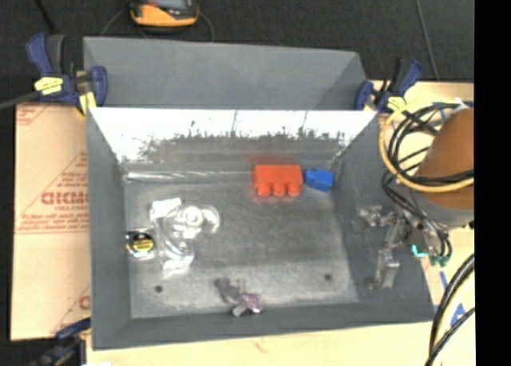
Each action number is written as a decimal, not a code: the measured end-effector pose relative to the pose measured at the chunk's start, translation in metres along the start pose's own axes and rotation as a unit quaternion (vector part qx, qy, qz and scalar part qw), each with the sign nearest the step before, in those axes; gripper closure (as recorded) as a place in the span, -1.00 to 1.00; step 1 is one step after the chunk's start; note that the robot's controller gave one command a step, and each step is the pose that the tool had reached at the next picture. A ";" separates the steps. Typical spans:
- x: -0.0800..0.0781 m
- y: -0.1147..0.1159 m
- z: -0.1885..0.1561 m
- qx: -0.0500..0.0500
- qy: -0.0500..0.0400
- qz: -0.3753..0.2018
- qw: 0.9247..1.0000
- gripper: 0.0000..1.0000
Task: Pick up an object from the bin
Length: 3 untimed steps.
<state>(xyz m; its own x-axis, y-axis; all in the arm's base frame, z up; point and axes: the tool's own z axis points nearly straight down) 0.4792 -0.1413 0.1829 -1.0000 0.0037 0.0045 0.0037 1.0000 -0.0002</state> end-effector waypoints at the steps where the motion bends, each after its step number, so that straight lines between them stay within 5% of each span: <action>1: -0.002 -0.021 0.115 -0.002 -0.002 0.138 0.990 -1.00; 2: -0.091 -0.010 0.080 -0.001 -0.008 0.211 0.977 -1.00; 3: -0.167 0.012 0.073 -0.002 -0.007 0.291 0.957 -1.00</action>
Offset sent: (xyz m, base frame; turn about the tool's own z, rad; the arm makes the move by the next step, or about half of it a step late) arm 0.0007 -0.0224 -0.1129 0.2811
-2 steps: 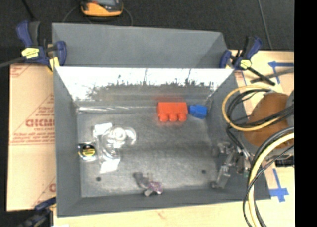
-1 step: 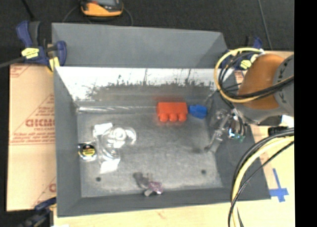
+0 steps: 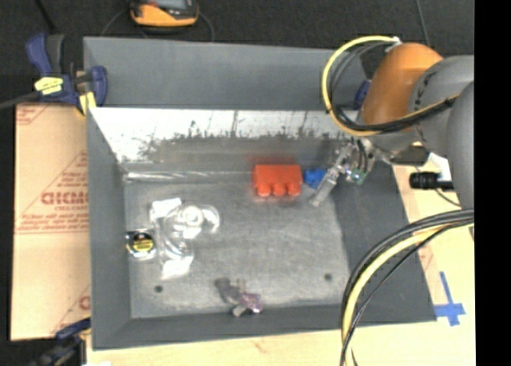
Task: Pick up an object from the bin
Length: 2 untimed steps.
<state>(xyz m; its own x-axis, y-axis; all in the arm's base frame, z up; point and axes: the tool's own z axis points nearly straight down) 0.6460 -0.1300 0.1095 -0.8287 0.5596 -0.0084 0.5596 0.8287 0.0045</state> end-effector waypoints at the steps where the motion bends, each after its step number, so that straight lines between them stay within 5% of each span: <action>1: -0.021 -0.015 0.031 -0.005 0.006 0.042 0.999 -1.00; 2: -0.025 -0.013 0.032 -0.004 0.002 0.054 0.999 -1.00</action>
Offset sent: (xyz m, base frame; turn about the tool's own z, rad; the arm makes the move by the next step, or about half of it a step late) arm 0.0041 -0.0317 -0.0395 0.0969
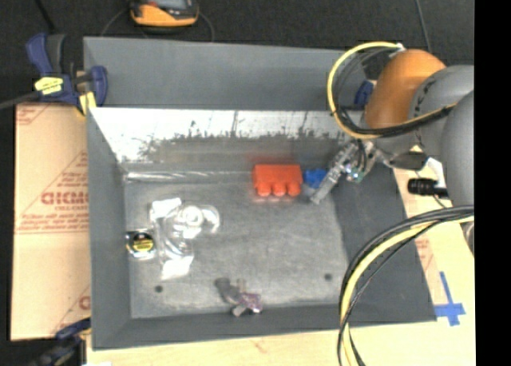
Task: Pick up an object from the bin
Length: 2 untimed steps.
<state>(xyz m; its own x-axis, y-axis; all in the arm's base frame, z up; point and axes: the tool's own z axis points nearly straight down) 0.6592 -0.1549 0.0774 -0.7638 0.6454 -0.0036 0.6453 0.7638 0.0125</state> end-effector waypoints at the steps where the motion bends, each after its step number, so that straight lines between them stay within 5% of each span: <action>1: -0.002 -0.001 0.001 -0.001 -0.004 0.000 1.000 1.00; 2: -0.003 0.001 -0.009 0.004 -0.001 -0.006 1.000 1.00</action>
Offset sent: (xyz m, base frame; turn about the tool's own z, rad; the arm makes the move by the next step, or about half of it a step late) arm 0.0000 0.0000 0.0000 0.0000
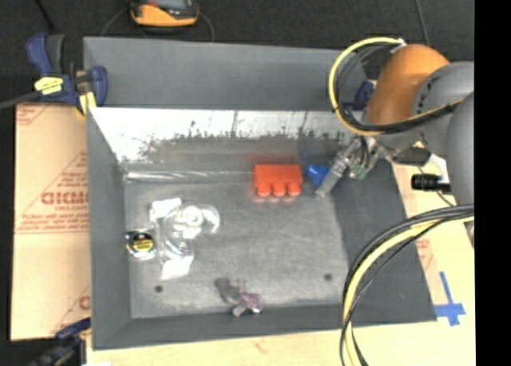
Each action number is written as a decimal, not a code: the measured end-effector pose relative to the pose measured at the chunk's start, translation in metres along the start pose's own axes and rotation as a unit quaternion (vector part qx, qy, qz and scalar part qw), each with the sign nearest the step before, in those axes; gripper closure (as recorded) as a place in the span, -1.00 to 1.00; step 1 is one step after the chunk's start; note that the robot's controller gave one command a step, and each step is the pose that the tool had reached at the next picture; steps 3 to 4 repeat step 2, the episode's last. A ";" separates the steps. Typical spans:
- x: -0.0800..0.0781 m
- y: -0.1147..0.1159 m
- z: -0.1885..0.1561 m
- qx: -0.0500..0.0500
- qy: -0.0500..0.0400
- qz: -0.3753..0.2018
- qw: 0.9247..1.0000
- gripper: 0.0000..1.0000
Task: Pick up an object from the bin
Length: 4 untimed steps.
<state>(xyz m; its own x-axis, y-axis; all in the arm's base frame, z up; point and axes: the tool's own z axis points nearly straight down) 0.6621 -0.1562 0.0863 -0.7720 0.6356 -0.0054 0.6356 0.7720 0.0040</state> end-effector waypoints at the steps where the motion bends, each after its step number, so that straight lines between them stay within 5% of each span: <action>1: -0.004 0.001 -0.064 0.000 -0.003 -0.003 1.000 1.00; 2: -0.006 0.001 -0.105 0.000 -0.002 -0.005 1.000 1.00; 4: -0.006 0.001 -0.105 0.000 -0.002 -0.005 1.000 1.00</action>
Offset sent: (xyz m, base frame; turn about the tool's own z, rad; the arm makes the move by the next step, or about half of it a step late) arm -0.0001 0.0000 0.0577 0.0000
